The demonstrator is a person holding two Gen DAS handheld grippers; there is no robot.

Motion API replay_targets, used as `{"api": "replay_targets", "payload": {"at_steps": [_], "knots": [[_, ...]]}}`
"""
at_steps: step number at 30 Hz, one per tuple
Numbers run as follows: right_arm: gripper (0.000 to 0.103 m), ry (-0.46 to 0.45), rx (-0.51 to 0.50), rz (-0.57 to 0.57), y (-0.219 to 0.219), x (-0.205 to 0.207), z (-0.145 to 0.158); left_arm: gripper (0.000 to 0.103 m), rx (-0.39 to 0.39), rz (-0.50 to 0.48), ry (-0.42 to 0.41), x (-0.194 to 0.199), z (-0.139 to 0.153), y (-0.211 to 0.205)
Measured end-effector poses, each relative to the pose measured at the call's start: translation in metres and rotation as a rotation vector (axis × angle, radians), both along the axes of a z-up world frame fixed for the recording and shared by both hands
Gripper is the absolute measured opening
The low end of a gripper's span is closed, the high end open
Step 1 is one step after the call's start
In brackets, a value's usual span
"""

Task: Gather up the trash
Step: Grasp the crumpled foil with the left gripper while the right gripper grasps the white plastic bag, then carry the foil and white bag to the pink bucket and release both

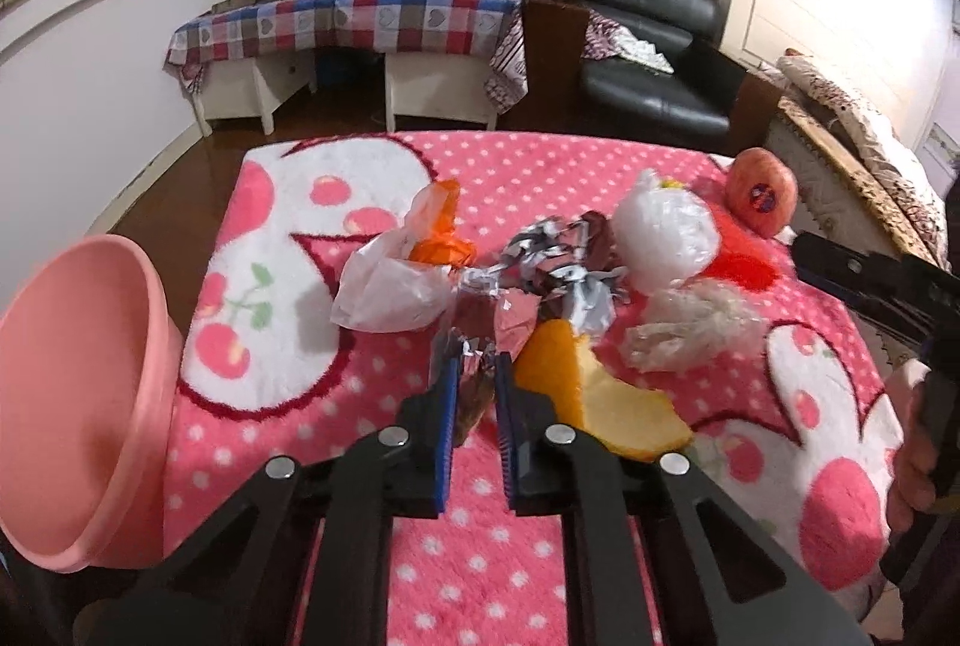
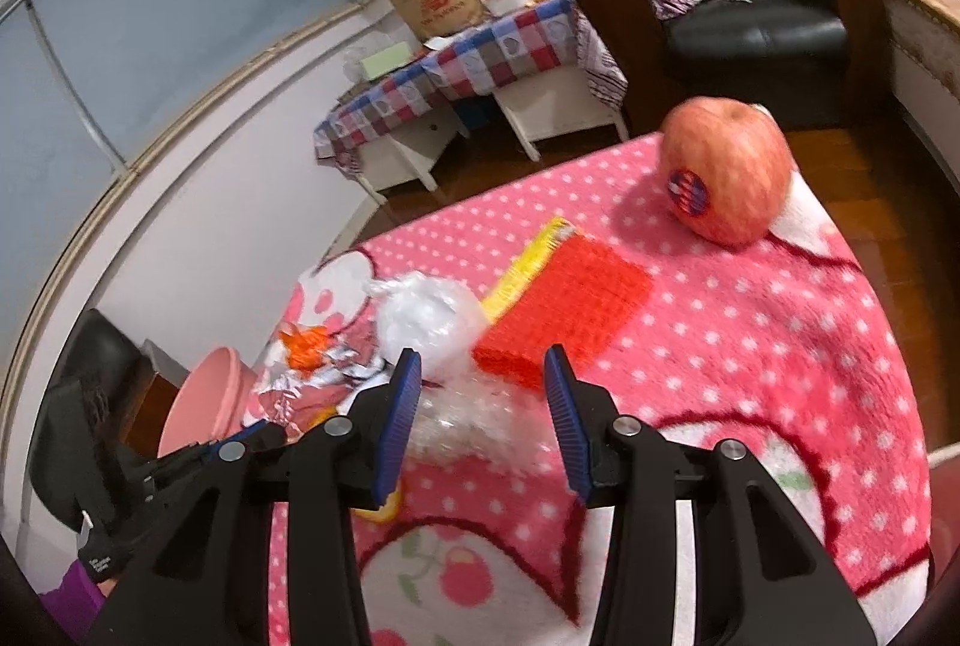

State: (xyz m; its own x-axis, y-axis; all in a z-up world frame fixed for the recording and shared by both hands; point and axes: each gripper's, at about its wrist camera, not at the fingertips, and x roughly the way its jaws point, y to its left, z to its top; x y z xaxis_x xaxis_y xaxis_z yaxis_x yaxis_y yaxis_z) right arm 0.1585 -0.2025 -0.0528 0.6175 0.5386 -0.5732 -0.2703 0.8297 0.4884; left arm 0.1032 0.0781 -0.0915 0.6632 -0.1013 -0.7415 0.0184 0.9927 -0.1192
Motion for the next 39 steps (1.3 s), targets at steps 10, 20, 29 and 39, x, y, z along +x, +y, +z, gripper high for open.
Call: {"api": "replay_targets", "payload": {"at_steps": [10,20,29,39], "knots": [[0.043,-0.046,-0.102,0.077,0.046,0.027,0.011,0.005,-0.049,-0.037,-0.072,-0.020,0.022,0.001],[0.043,-0.004,-0.188,0.106,0.068,0.043,-0.015,0.005,-0.046,-0.040,-0.061,-0.022,0.032,-0.004],[0.023,-0.036,-0.139,0.135,0.058,0.022,-0.006,0.005,-0.026,-0.043,-0.068,-0.021,0.038,-0.011],[0.023,-0.068,-0.032,0.124,0.037,-0.003,0.019,0.005,-0.028,-0.021,-0.091,-0.031,0.047,-0.011]]}}
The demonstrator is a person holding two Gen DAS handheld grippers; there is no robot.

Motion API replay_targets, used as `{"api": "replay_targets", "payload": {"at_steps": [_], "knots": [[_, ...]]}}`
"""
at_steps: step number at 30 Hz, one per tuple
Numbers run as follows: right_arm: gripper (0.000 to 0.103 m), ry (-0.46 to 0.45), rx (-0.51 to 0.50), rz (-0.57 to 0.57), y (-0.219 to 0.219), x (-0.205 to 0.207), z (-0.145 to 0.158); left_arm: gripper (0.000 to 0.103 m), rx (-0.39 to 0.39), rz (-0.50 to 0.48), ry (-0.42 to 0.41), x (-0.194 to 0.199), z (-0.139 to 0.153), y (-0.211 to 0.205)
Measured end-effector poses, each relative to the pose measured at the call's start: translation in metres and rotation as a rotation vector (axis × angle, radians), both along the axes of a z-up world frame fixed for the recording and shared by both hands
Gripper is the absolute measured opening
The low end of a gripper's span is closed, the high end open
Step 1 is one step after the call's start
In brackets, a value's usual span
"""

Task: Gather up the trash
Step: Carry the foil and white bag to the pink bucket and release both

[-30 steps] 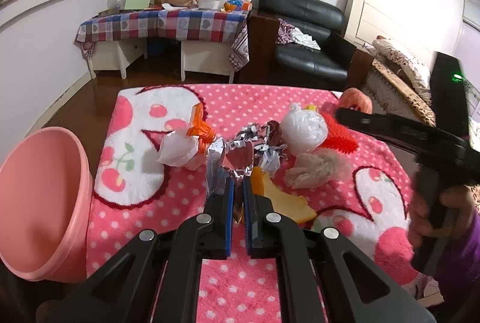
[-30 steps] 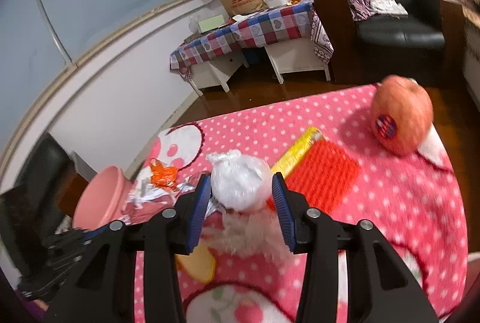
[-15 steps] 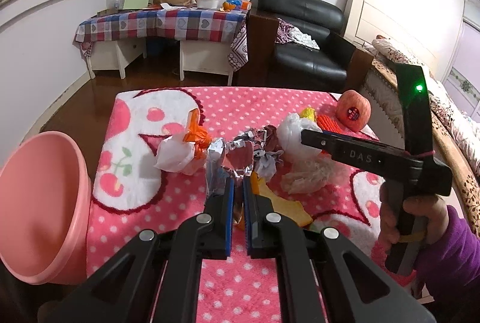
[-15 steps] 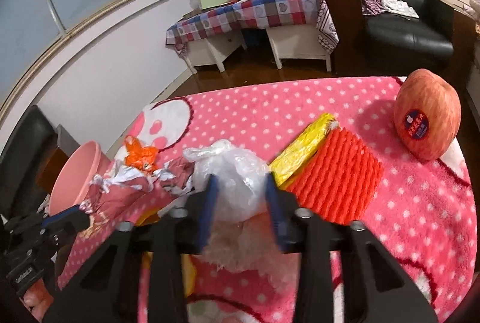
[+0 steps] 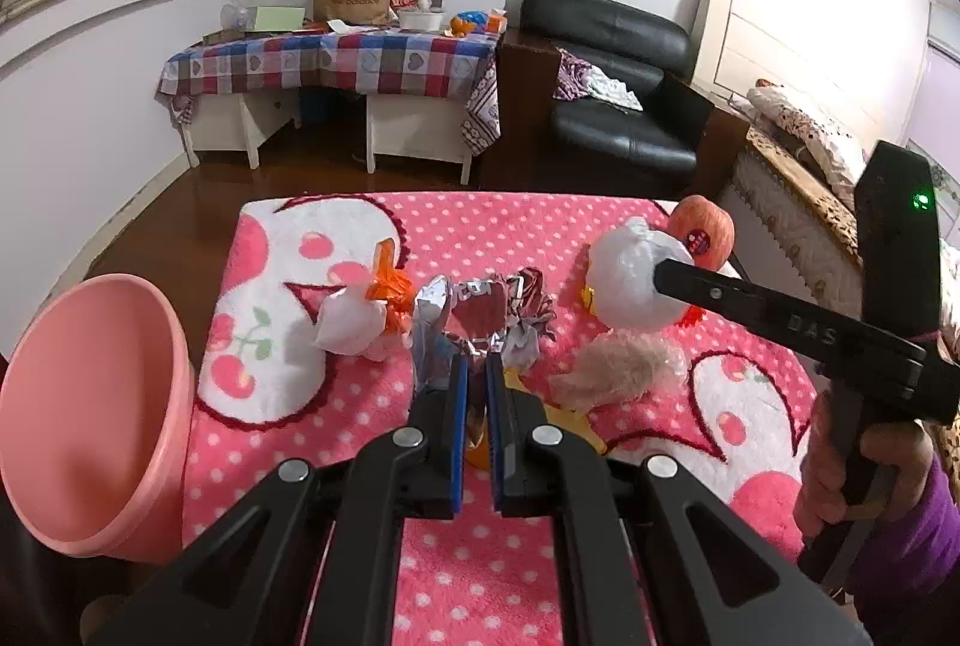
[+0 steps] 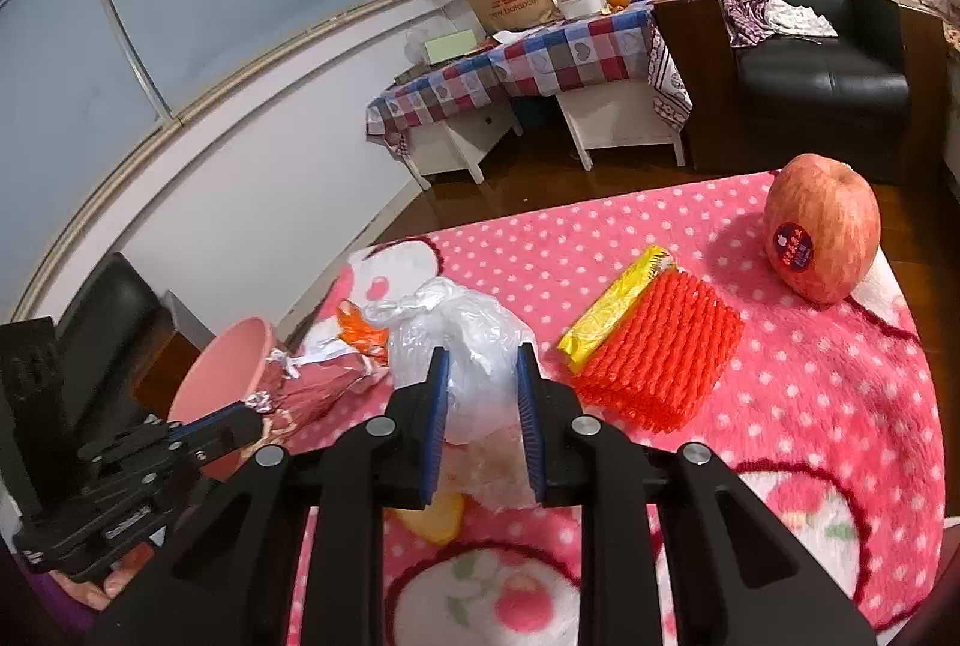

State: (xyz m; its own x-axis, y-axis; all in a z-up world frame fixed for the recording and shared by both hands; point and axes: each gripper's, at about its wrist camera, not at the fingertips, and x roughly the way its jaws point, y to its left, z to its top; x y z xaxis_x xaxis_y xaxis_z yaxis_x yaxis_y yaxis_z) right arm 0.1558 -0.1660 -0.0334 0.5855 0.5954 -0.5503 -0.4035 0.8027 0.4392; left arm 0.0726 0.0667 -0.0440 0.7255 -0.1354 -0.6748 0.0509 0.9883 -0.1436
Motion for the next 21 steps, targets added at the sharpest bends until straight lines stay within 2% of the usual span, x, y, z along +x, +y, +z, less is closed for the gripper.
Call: {"api": "replay_targets", "payload": {"at_steps": [21], "knots": [[0.023,-0.052,0.009,0.006,0.002,-0.037,0.025,0.005,-0.031,0.050,-0.051,-0.029,0.019,0.014]]}}
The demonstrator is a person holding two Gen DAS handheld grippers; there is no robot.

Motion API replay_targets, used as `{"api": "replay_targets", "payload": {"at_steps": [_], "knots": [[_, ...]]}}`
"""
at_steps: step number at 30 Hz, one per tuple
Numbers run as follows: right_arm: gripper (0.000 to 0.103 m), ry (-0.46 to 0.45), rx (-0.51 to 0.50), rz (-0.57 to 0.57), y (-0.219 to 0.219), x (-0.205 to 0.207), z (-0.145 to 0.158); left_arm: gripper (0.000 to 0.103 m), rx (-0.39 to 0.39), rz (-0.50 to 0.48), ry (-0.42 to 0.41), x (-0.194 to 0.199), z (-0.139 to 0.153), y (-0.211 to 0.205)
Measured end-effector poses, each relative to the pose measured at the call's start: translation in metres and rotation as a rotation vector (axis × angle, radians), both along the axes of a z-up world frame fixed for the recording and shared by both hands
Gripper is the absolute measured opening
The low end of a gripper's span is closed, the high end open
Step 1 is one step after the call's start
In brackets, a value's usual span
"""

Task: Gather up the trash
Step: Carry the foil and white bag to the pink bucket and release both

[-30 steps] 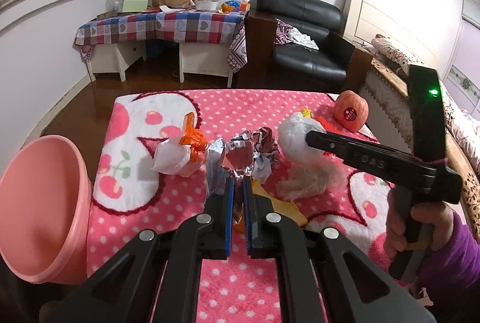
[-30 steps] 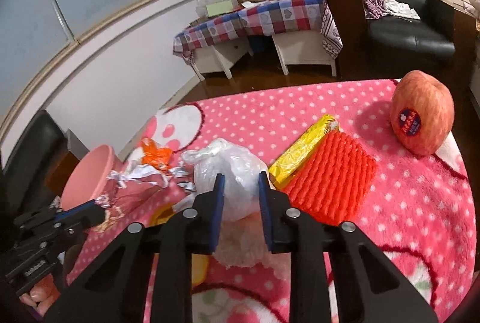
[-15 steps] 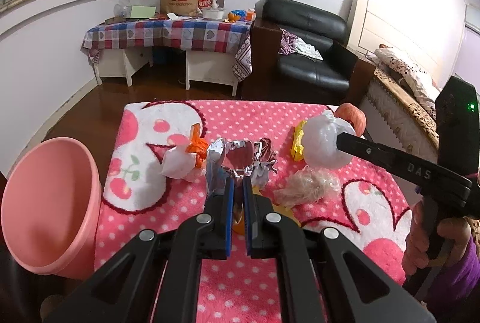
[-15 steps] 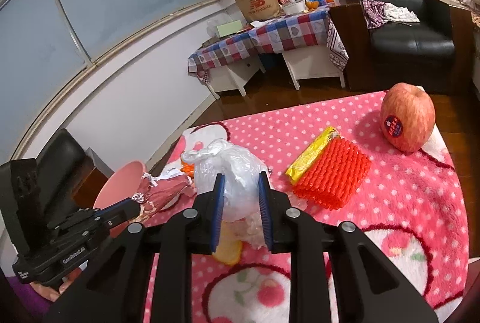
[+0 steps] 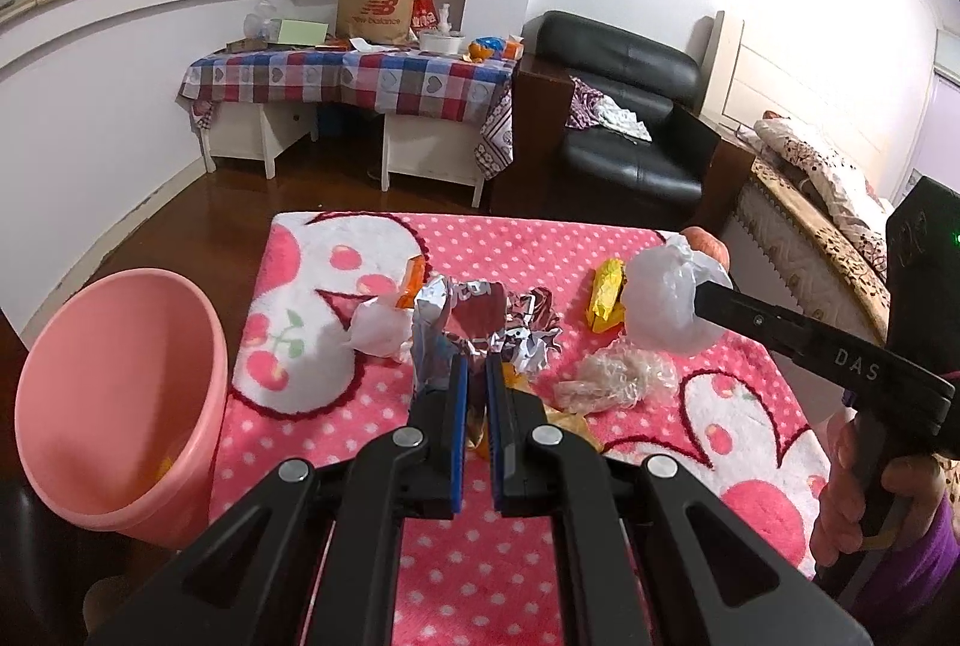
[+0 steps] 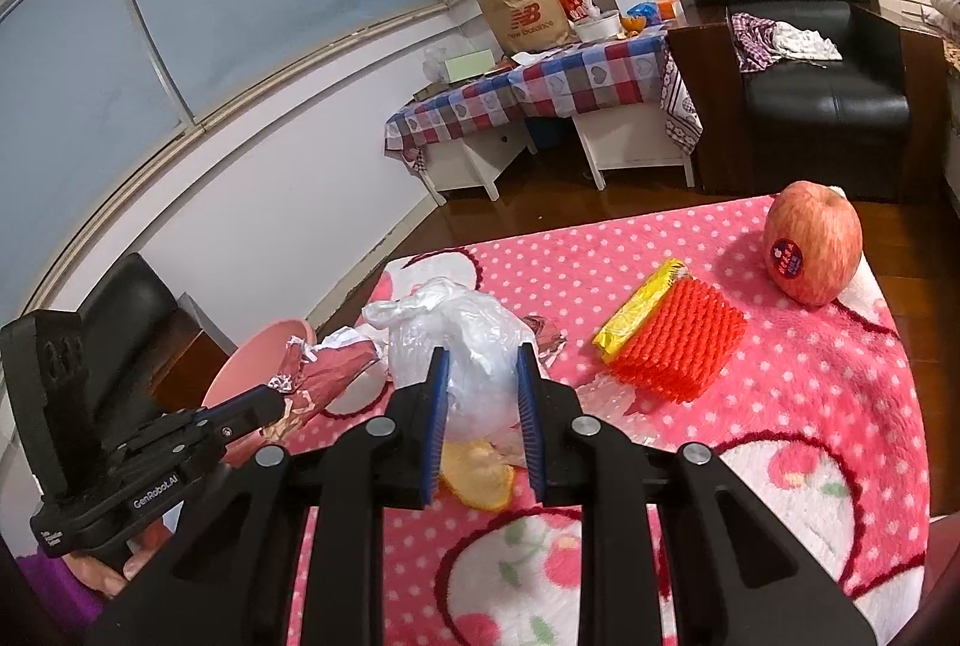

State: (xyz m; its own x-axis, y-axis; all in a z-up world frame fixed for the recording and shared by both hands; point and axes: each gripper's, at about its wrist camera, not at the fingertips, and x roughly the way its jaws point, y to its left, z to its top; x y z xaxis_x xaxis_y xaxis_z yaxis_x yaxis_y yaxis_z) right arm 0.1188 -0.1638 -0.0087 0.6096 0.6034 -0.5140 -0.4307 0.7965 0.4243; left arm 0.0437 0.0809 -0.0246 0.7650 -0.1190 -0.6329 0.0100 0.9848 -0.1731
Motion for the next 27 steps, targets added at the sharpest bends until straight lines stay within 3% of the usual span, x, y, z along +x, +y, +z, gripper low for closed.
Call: {"api": "replay_targets", "payload": {"at_steps": [5,6,10,16,17,19,27], "knots": [[0.023,-0.003,-0.004,0.002,0.003,-0.002,0.002,0.005,-0.013,0.013,-0.014,-0.007,0.002,0.008],[0.023,-0.003,-0.004,0.003,0.003,-0.003,0.003,0.005,-0.049,0.020,-0.029,-0.010,0.002,0.010],[0.023,-0.006,-0.017,0.011,0.011,-0.006,0.009,0.005,-0.036,0.033,-0.032,-0.014,0.003,0.019],[0.023,-0.006,-0.038,0.039,0.033,-0.008,0.014,0.005,-0.061,0.067,-0.042,-0.022,0.004,0.037],[0.023,-0.005,-0.041,0.045,0.037,-0.008,0.013,0.005,-0.075,0.081,0.003,-0.020,0.000,0.043],[0.023,-0.004,-0.048,0.057,0.045,-0.008,0.014,0.005,-0.074,0.087,-0.046,-0.026,0.003,0.048],[0.023,0.009,-0.063,0.116,0.080,-0.002,0.015,0.005,-0.091,0.160,-0.048,-0.038,-0.003,0.082]]}}
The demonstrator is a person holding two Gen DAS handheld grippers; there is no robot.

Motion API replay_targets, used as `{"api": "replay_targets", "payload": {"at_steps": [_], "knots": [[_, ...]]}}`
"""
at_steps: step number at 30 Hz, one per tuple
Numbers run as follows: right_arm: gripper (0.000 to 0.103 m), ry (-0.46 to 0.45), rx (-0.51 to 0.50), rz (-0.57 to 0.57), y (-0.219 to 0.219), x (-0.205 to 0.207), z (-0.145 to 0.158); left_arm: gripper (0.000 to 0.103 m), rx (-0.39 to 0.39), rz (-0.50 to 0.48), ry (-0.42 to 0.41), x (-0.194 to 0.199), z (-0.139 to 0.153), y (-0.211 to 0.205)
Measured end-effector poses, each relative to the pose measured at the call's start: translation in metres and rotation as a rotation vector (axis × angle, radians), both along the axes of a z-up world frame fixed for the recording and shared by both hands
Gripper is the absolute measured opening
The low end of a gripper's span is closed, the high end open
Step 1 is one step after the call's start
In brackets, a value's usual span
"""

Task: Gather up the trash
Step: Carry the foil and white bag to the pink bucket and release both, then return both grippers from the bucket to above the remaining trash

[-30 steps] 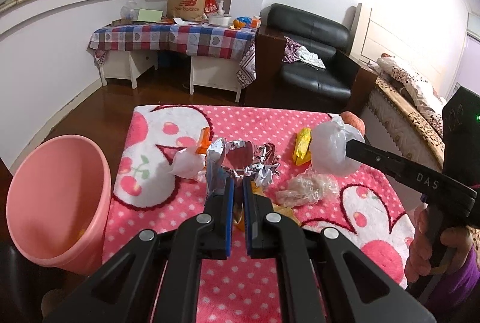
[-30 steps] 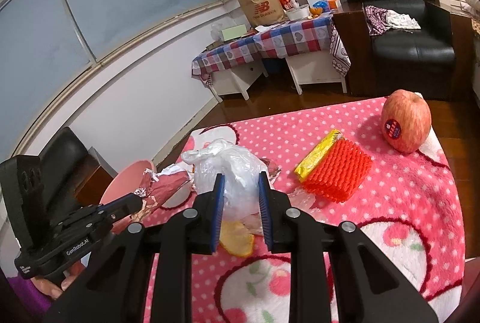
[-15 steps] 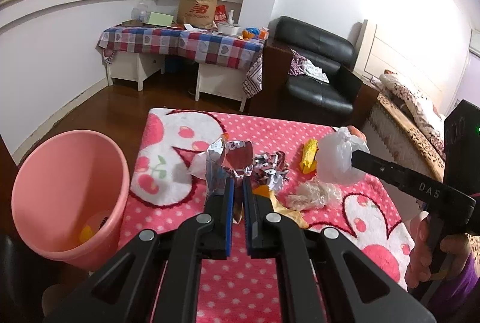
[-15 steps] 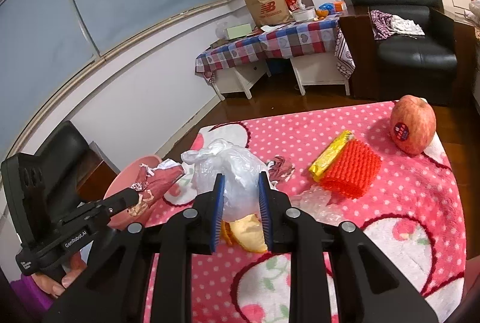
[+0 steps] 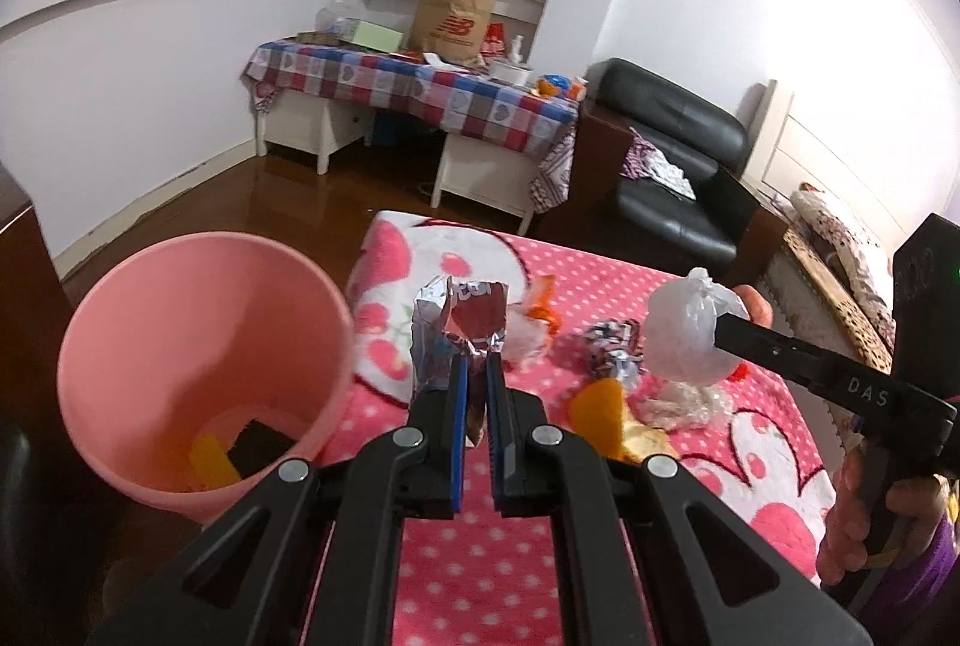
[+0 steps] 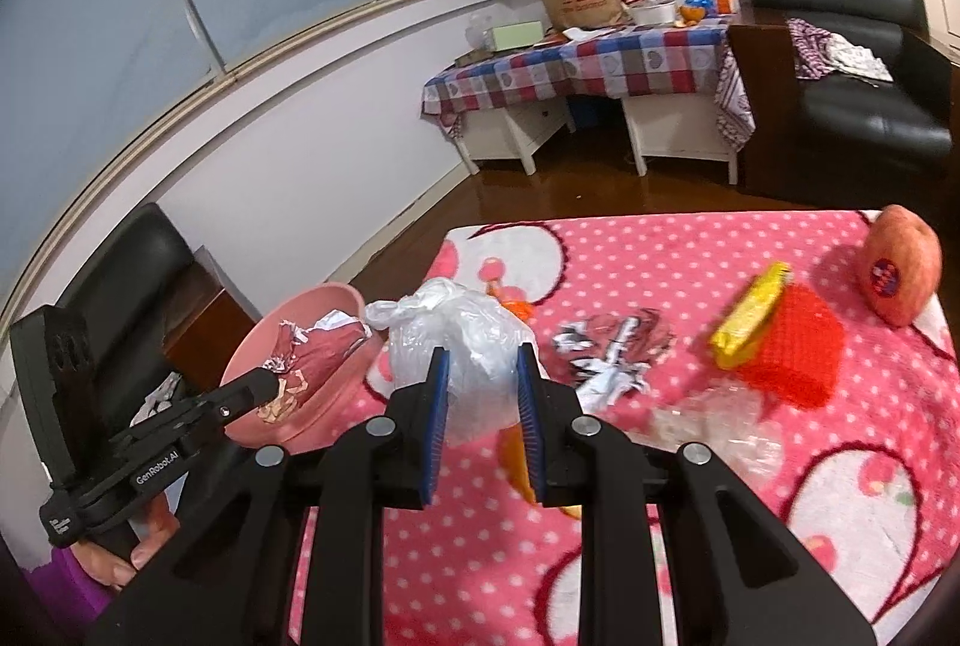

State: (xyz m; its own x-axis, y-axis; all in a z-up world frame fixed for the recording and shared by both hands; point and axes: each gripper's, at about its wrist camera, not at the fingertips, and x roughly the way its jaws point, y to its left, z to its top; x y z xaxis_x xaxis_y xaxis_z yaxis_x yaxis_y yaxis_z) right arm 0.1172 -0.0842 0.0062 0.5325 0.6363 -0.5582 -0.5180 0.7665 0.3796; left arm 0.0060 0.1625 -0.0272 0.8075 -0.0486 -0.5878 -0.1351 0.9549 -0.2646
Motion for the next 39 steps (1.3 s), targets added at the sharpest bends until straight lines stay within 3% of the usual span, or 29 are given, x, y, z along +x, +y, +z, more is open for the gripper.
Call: {"api": "replay_targets", "payload": {"at_steps": [15,16,17,23,33,35,37,39], "knots": [[0.023,0.068,-0.007,0.191,0.093,0.013,-0.007,0.005,-0.010,0.167,0.016,-0.024,-0.014,0.067],[0.023,0.076,-0.007,0.204,0.101,0.012,-0.008,0.005,-0.011,0.213,-0.025,-0.028,-0.016,0.074],[0.023,0.086,-0.006,0.223,0.111,0.013,-0.009,0.005,-0.008,0.195,0.019,-0.027,-0.018,0.078],[0.023,0.109,-0.013,0.302,0.157,0.013,-0.014,0.005,-0.015,0.250,0.041,-0.033,-0.025,0.102],[0.023,0.157,-0.025,0.329,0.205,0.026,-0.033,0.006,-0.039,0.310,0.065,-0.039,-0.038,0.131],[0.025,0.156,-0.026,0.325,0.209,0.027,-0.033,0.015,-0.052,0.321,0.067,-0.040,-0.041,0.131],[0.034,0.161,-0.018,0.325,0.212,0.028,-0.033,0.034,-0.055,0.347,0.066,-0.042,-0.045,0.130],[0.039,0.163,-0.004,0.322,0.211,0.029,-0.033,0.035,-0.059,0.350,0.069,-0.042,-0.047,0.132]]}}
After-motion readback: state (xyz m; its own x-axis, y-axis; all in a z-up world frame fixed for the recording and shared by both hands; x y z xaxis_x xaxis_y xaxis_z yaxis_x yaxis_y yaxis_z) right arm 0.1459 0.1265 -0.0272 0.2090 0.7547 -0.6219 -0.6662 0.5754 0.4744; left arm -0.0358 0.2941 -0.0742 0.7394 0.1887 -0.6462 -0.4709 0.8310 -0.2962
